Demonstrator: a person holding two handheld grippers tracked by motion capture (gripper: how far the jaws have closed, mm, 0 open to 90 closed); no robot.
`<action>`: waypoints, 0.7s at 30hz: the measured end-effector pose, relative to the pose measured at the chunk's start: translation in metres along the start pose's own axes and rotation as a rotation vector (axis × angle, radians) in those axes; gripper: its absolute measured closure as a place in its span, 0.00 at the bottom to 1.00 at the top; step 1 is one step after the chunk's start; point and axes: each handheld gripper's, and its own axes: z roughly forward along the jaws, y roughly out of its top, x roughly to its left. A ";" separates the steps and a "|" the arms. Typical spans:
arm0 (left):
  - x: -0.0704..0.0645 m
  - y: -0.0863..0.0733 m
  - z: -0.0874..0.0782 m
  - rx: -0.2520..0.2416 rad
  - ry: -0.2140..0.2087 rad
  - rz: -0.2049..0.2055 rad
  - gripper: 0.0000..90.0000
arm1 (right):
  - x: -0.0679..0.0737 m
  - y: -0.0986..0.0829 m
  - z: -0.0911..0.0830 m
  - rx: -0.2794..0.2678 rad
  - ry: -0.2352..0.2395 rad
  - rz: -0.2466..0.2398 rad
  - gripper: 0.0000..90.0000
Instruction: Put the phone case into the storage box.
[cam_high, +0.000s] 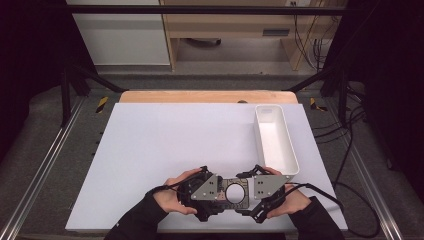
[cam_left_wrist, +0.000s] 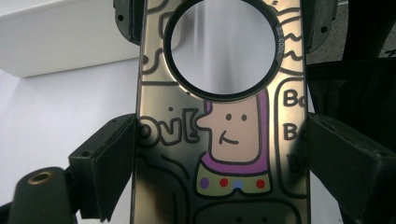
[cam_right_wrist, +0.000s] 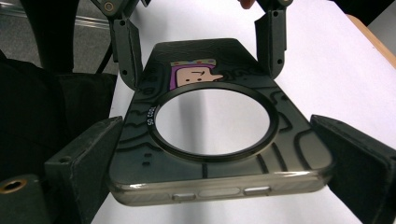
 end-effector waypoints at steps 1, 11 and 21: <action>0.000 0.000 0.000 0.000 0.000 0.000 0.13 | 0.000 0.000 0.000 -0.001 0.001 -0.003 0.08; -0.001 0.000 0.001 -0.004 -0.008 0.008 0.13 | 0.003 -0.001 0.003 -0.037 0.004 -0.049 0.11; -0.002 0.000 0.001 -0.005 0.001 0.018 0.13 | 0.003 -0.002 0.004 -0.048 0.009 -0.069 0.13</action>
